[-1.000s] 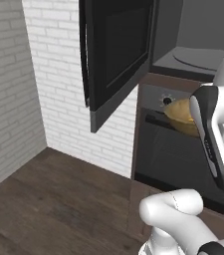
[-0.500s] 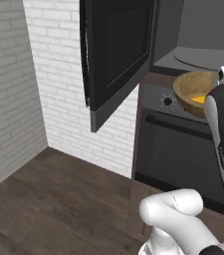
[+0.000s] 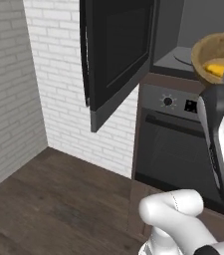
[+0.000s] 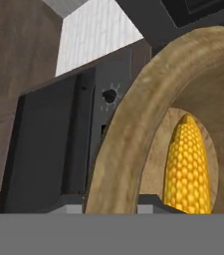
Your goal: Pick the corn from the sink and place it in the bowl. Then pick the bowl and place it in the microwave. Then close the microwave door and press the start button.
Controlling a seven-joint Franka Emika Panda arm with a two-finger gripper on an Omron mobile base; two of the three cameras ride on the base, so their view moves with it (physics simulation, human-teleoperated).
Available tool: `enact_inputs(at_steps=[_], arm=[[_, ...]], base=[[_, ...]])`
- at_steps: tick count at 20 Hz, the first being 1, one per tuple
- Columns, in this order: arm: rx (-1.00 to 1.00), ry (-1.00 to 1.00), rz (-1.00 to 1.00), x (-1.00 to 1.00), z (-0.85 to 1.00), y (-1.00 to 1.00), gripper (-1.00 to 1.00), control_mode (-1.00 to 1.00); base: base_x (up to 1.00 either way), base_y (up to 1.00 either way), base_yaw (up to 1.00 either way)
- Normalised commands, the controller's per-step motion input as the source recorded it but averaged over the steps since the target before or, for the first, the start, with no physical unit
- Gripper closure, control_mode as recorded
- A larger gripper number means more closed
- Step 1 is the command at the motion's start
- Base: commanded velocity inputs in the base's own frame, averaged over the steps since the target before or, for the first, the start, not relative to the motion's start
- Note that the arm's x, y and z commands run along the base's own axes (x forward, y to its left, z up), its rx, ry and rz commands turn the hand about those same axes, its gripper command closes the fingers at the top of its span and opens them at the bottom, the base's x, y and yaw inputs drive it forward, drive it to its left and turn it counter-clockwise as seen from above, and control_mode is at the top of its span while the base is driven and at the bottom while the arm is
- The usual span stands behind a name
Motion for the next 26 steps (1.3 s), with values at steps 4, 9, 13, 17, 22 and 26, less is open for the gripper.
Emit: enact_inputs(at_steps=[4, 9, 13, 17, 22, 26], arm=[[0.12, -0.05, -0.09, 0.26, 0.46, -0.49, 1.00, -1.00], [0.10, 0.05, 0.00, 0.47, 0.28, -0.55, 1.00, -1.00], [0.06, 0.00, 0.00, 0.74, 0.05, -0.32, 1.00, -1.00], [0.09, 0.00, 0.00, 0.89, 0.01, -0.41, 1.00, -1.00], [0.10, 0.00, 0.00, 0.85, 0.00, -0.51, 1.00, -1.00], [0.08, 0.00, 0.00, 0.80, 0.00, -0.50, 1.00, -1.00]], base=[[0.00, 0.00, 0.00], [0.00, 0.00, 0.00], [0.00, 0.00, 0.00], [0.00, 0.00, 0.00], [0.00, 0.00, 0.00], [0.00, 0.00, 0.00]])
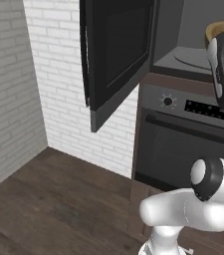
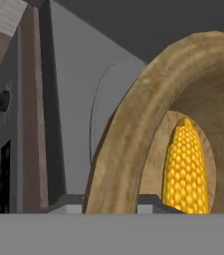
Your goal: Pick the corn from the sink and place it in the bowl. Then pick the bowl and place it in the microwave. Then close the microwave door and press the start button.
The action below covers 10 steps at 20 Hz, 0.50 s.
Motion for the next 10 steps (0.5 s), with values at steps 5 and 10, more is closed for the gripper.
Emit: enact_inputs(at_steps=[5, 10], arm=[[0.03, 0.00, 0.00, 0.68, 0.00, -0.37, 1.00, -1.00], [0.00, 0.00, 0.00, 0.46, -0.12, -0.25, 1.00, -1.00]], base=[[0.00, 0.00, 0.00], [0.00, 0.00, 0.00]])
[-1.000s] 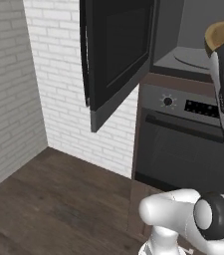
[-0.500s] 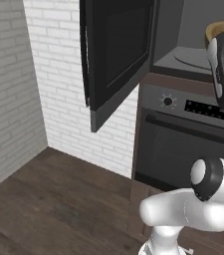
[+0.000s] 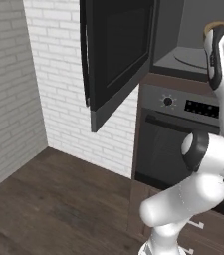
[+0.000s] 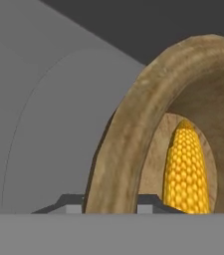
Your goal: Pick the corn from the sink and place it in the bowl. Then pick the bowl and place it in the microwave. Then close the microwave door and press the start button.
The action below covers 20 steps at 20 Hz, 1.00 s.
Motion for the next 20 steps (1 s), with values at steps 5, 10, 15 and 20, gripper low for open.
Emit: enact_inputs(at_steps=[5, 10, 15, 20], arm=[[0.00, 0.00, 0.00, 0.26, -0.25, -0.16, 1.00, -1.00], [0.00, 0.00, 0.00, 0.05, -0.54, -0.01, 1.00, -1.00], [-0.01, -0.04, 0.00, 0.00, -0.53, 0.14, -1.00, -1.00], [0.00, -0.33, 0.00, 0.04, -0.13, 0.13, -1.00, -1.00]], base=[[0.00, 0.00, 0.00], [0.00, 0.00, 0.00], [0.00, 0.00, 0.00], [0.00, 0.00, 0.00]])
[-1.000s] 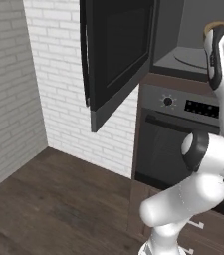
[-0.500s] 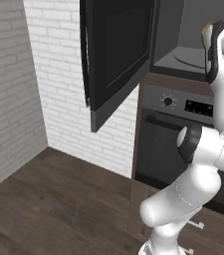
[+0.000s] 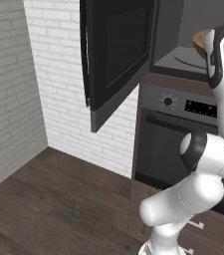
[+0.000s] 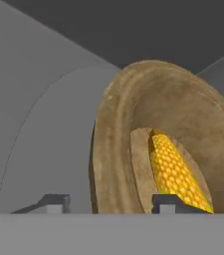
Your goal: Pick the corn from the sink and place it in the bowl. Then pick the bowl and place it in the microwave. Then close the microwave door and press the start button.
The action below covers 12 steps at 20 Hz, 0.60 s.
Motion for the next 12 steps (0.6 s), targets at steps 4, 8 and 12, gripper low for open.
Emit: enact_inputs(at_steps=[4, 8, 12], arm=[[0.01, -0.45, 0.00, 0.04, -0.01, 0.05, -1.00, -1.00], [0.04, -0.64, 0.00, -0.08, -0.06, 0.14, -1.00, -1.00], [0.00, -0.27, 0.00, -0.69, 0.02, 0.41, -1.00, -1.00]], base=[[0.00, 0.00, 0.00], [0.00, 0.00, 0.00], [0.00, 0.00, 0.00]])
